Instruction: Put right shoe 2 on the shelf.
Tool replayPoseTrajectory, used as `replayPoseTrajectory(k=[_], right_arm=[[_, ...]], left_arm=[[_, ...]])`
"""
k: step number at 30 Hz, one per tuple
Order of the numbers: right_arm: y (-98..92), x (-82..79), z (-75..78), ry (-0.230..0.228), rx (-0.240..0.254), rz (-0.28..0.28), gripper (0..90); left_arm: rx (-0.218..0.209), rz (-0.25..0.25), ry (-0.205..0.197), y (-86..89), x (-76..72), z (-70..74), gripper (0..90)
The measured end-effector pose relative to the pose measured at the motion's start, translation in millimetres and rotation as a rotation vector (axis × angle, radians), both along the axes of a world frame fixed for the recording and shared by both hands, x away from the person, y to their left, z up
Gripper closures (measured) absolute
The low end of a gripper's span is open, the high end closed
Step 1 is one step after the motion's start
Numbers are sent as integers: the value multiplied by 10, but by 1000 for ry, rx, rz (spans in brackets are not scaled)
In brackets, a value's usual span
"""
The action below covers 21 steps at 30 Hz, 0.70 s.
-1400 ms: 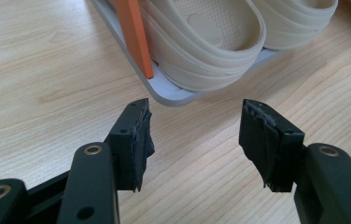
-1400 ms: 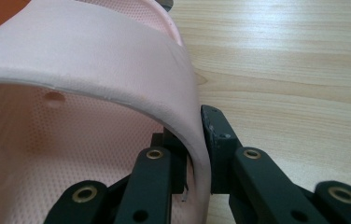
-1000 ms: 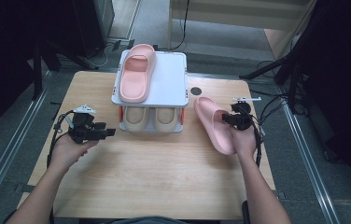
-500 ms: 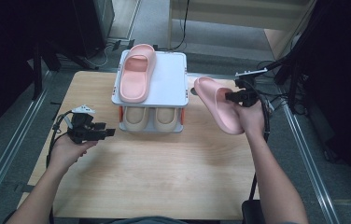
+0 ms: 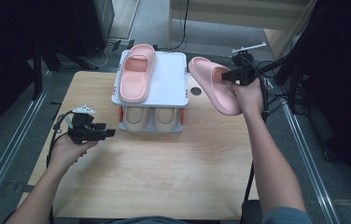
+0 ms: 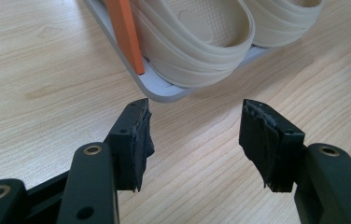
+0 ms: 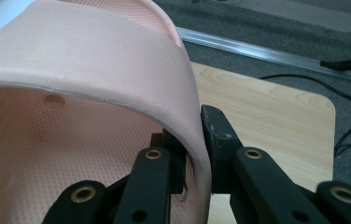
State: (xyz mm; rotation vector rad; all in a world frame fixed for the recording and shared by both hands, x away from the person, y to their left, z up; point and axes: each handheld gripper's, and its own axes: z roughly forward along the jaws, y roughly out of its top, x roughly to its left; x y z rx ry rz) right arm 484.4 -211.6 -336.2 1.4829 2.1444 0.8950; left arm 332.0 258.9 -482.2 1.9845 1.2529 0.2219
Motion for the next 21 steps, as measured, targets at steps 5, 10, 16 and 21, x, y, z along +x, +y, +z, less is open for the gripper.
replayPoseTrajectory(k=[5, 10, 16, 21], right_arm=[[180, 94, 110, -8, -14, 17, 812], [369, 189, 153, -5, -34, 24, 809], [604, 298, 167, -9, -45, 24, 806], [781, 399, 132, -8, -59, 16, 805]], left_arm=[[2, -1, 2, -1, -2, -1, 433], [4, -4, 1, 16, -7, 8, 433], [7, -5, -2, 15, -6, 0, 433], [10, -17, -6, 5, -9, 8, 433]])
